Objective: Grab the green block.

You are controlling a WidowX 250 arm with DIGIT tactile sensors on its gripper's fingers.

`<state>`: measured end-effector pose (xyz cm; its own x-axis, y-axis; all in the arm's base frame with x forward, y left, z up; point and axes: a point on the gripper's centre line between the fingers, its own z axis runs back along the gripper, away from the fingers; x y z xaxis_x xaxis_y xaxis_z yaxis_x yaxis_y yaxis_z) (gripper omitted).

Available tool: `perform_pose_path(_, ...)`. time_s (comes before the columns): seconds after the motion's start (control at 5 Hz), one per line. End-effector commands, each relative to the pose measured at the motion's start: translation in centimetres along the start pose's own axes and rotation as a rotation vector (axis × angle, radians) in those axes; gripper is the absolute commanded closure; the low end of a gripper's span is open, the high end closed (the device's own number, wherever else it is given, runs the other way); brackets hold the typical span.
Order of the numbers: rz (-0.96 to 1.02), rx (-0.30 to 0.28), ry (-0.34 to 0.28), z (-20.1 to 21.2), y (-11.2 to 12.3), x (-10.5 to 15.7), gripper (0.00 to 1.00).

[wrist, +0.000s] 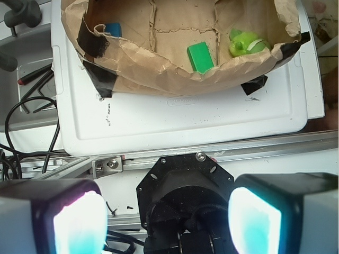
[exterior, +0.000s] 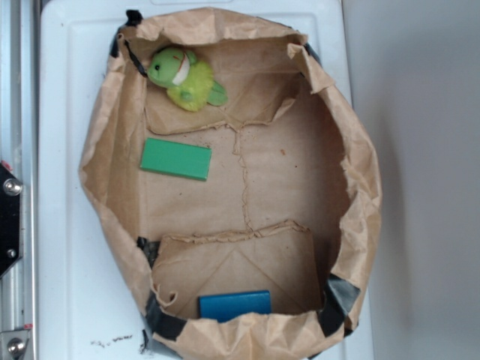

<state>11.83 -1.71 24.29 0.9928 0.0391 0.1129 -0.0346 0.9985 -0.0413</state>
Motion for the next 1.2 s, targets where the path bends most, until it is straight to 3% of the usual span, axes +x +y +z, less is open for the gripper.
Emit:
perform_pose_path(0.0,0.000,0.000,0.000,0.0,0.0,0.0,0.00)
perform_pose_path(0.4,0.031,0.006,0.040,-2.2,2.1,8.8,0.00)
perform_pose_path(0.6,0.008,0.006,0.029,-4.3,4.9,11.5,0.00)
perform_pose_path(1.0,-0.106,0.040,-0.018,-8.7,9.7,12.4,0.00)
